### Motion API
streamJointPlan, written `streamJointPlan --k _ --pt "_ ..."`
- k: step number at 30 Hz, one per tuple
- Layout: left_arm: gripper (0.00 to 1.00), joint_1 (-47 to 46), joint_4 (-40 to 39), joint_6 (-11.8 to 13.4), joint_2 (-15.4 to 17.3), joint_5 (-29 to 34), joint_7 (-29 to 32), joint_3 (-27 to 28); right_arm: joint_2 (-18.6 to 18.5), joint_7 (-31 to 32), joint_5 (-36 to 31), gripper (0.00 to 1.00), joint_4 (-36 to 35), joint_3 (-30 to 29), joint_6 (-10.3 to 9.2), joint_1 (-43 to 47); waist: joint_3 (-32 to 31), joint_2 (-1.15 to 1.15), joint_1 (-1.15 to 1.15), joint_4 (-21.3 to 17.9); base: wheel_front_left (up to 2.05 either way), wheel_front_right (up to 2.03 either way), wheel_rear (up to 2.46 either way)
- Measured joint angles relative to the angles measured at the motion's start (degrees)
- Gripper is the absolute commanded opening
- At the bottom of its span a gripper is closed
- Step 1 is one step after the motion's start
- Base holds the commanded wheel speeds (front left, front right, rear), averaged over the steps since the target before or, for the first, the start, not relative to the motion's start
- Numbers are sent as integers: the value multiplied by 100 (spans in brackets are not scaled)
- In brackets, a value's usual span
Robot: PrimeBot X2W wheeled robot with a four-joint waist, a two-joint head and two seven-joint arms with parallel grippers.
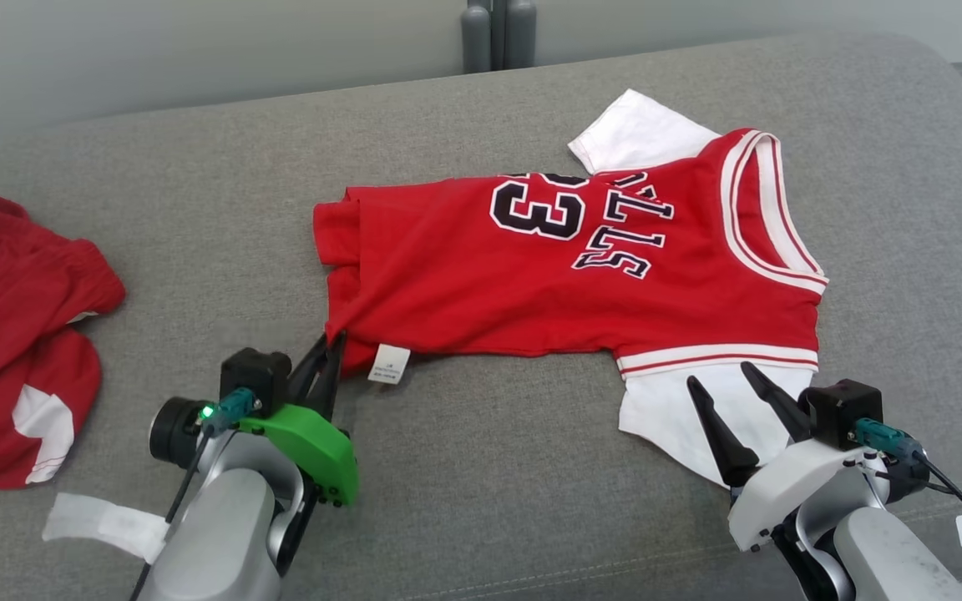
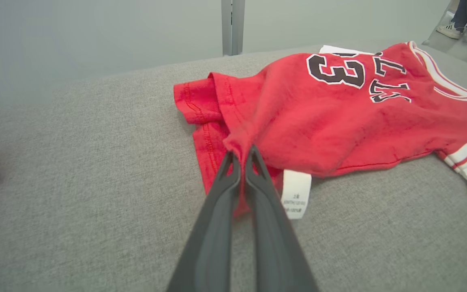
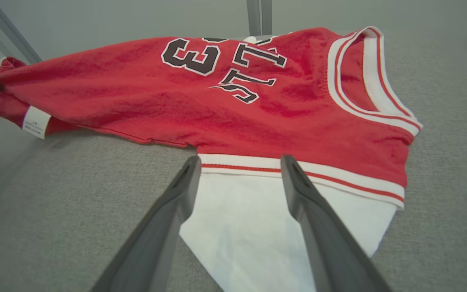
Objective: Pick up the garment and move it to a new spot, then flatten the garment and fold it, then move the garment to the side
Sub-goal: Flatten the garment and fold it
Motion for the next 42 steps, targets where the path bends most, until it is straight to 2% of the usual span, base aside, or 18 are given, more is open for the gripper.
streamJointPlan --k 12,13,14,15,20,31,42 --pt "0 952 -286 -3 -187 -154 0 -198 -53 54 52 100 12 23 0 34 -207 0 0 251 0 0 0" --pt "23 1007 -299 -3 -202 -153 1 -213 -55 54 57 100 12 23 0 41 -216 0 0 262 0 0 0" --pt "58 1045 -314 -4 -224 -154 0 -216 -59 55 57 100 12 20 0 56 -225 0 0 276 0 0 0" --pt "100 1062 -331 -4 -231 -162 1 -212 -66 57 58 100 13 20 0 76 -234 0 0 292 0 0 0" --pt "100 1229 -537 40 -244 -172 0 -102 -67 78 74 100 16 48 0 135 -317 0 0 357 0 0 0" --pt "100 1984 -1980 487 -129 81 0 673 10 -151 63 100 3 -4 0 265 -690 0 0 489 0 0 0" --pt "100 2775 -3176 789 -105 458 0 1556 116 -356 -190 100 -82 -501 0 397 -867 0 0 411 0 0 0"
